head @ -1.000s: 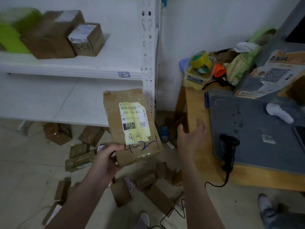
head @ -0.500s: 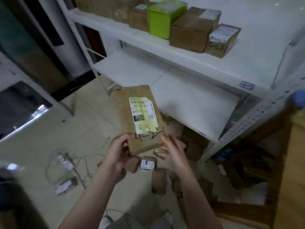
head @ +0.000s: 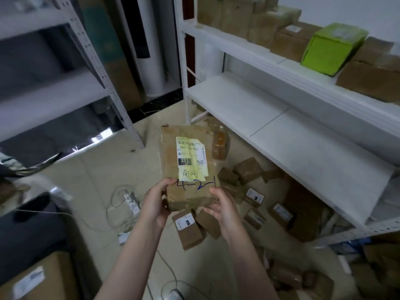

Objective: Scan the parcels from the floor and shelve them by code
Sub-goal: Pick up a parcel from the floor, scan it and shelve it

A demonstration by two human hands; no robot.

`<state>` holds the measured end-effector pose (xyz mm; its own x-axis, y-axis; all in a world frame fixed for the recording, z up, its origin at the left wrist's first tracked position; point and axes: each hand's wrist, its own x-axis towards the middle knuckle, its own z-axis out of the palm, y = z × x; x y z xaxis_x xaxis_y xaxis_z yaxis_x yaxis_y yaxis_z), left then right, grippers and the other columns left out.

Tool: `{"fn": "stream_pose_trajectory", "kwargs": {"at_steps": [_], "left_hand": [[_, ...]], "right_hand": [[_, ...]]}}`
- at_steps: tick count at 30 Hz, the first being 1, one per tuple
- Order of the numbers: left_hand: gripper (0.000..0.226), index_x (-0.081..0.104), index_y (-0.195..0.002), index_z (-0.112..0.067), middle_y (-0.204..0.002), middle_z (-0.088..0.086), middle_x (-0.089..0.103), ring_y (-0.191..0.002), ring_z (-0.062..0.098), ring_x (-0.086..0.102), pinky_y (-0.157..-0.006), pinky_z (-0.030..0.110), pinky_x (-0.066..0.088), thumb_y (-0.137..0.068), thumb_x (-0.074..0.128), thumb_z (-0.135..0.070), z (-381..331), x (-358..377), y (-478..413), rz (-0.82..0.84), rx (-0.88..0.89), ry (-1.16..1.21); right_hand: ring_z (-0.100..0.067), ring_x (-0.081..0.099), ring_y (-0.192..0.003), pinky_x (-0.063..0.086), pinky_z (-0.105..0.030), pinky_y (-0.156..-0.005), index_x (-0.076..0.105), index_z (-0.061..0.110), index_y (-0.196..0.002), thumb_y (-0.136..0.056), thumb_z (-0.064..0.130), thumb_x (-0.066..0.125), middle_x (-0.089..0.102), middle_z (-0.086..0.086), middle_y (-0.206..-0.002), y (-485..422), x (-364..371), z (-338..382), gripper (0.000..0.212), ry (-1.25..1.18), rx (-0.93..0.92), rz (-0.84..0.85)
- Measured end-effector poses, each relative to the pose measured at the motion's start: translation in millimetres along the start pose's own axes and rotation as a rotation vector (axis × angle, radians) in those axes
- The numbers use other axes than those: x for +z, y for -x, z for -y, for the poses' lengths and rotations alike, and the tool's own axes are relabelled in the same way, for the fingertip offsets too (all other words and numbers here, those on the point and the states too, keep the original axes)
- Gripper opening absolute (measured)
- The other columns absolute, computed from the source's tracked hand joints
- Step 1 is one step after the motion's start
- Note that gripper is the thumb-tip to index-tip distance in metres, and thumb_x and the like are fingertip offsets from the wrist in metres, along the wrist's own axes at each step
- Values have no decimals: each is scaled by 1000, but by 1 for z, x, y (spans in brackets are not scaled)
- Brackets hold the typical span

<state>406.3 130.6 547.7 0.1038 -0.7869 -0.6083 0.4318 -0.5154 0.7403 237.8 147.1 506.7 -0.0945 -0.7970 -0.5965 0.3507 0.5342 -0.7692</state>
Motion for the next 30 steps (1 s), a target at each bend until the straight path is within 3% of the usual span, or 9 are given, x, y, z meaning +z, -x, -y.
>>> {"fn": "stream_pose_trajectory", "kwargs": {"at_steps": [3,7,13,16,20,22,25,27,30], "left_hand": [[37,73,-93,-13,-107,16,66,-98,33,61,-79,43,52,-60,77,-30,-24,-33,-7,-6,12,42],[48,72,-89,-17,-111,17,66,-101,36,61,-85,46,50,-45,82,-33,-43,-58,-24,-19,-20,107],[6,69,-80,-17,-96,11,65,-88,30,59,-81,43,47,-80,69,-23,-71,-33,-55,-39,8,101],[5,67,-83,-15,-93,9,64,-89,28,57,-85,44,46,-86,66,-20,-88,-5,-77,-31,32,97],[6,65,-83,-14,-92,9,63,-86,27,57,-80,41,47,-85,66,-20,-113,35,-105,-7,98,107],[23,70,-93,-11,-97,12,66,-88,30,60,-82,42,48,-74,73,-24,-122,50,-115,27,103,123],[56,72,-108,-9,-111,14,69,-100,33,61,-88,46,47,-55,77,-26,-134,70,-133,76,75,125],[36,72,-98,-13,-107,12,69,-100,32,61,-87,47,47,-64,74,-25,-139,81,-144,89,86,94],[10,73,-86,-14,-102,12,69,-99,33,63,-89,52,51,-79,70,-19,-153,96,-159,89,104,60]], "right_hand": [[-23,66,-98,56,-41,-92,66,15,-104,-89,24,67,67,-6,-107,-1,43,6,18,51,-12,64],[-16,64,-97,56,-39,-92,63,17,-111,-89,26,68,64,0,-107,-13,75,16,24,125,-31,118],[-19,62,-107,55,-28,-76,63,18,-115,-87,33,69,60,-2,-117,-50,87,47,33,153,-62,108],[-16,59,-105,52,-24,-71,63,21,-111,-88,33,69,57,2,-114,-71,86,80,26,155,-84,110],[-14,58,-99,55,-36,-91,60,25,-102,-90,28,66,58,4,-109,-101,79,127,14,163,-121,161],[-9,55,-93,54,-38,-96,58,25,-98,-91,24,65,54,8,-103,-109,75,142,10,161,-146,171],[-19,63,-103,58,-36,-88,63,22,-105,-76,37,74,61,-3,-118,-130,66,153,35,148,-201,142],[-24,66,-108,59,-35,-84,64,19,-114,-55,49,77,63,-8,-124,-145,61,155,68,115,-205,124],[-26,66,-110,60,-36,-84,64,17,-117,-54,51,76,63,-9,-125,-164,61,162,72,70,-199,109]]}}
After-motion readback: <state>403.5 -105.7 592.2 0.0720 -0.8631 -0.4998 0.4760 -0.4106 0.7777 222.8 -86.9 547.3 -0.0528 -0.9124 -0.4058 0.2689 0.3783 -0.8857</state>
